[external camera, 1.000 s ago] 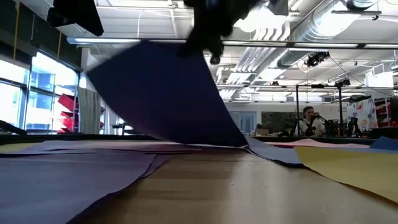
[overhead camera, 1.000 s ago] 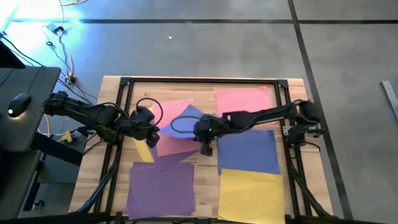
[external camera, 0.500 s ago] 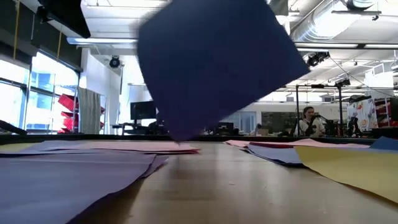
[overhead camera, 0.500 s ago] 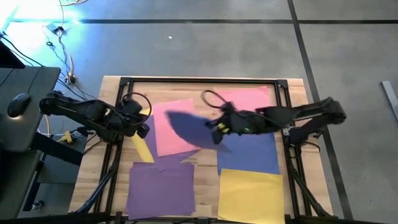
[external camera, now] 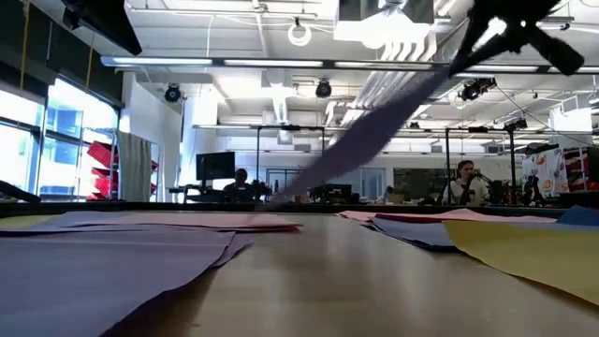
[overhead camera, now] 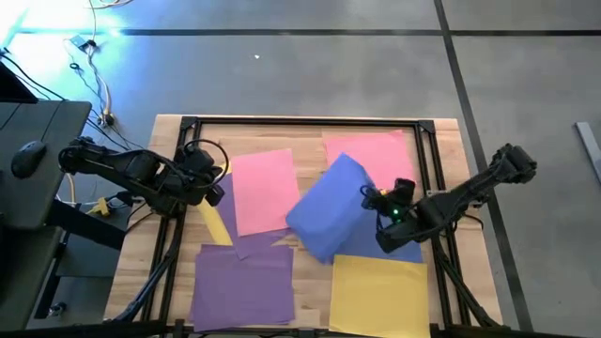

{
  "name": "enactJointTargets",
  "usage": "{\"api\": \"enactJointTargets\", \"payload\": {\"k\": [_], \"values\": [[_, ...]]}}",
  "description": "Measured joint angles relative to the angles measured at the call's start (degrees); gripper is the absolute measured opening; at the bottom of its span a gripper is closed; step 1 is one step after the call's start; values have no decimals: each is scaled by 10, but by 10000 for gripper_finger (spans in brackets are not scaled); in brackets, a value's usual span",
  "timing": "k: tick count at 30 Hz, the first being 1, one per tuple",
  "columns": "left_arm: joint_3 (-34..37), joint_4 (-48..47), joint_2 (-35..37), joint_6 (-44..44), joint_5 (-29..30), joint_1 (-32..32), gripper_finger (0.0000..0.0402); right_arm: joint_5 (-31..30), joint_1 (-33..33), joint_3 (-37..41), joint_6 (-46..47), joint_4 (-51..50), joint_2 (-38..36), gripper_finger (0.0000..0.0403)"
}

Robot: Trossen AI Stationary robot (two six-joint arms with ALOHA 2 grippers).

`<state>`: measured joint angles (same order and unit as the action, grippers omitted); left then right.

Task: Organize paper
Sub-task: Stack the blue paper on the middle right of the table

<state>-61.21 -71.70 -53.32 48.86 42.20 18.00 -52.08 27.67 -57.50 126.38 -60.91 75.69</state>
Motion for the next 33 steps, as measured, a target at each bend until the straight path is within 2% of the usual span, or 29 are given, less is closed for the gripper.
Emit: {"api": "enactJointTargets", "payload": {"k": [8, 13, 21, 29, 33], "values": [[0, 56, -4, -7, -24, 0, 0, 149, -55, -11, -17, -105, -12, 0], [0, 146, -32, -89, -50, 0, 0, 289, -69, -12, -19, -208, -10, 0], [0, 274, -129, -197, -107, -13, 0, 442, -36, -12, -4, -273, 1, 0], [1, 375, -208, -249, -187, -27, 0, 560, -26, -12, 39, -289, 79, 0], [1, 402, -223, -284, -221, -27, 0, 579, -42, -12, 54, -274, 108, 0]]}}
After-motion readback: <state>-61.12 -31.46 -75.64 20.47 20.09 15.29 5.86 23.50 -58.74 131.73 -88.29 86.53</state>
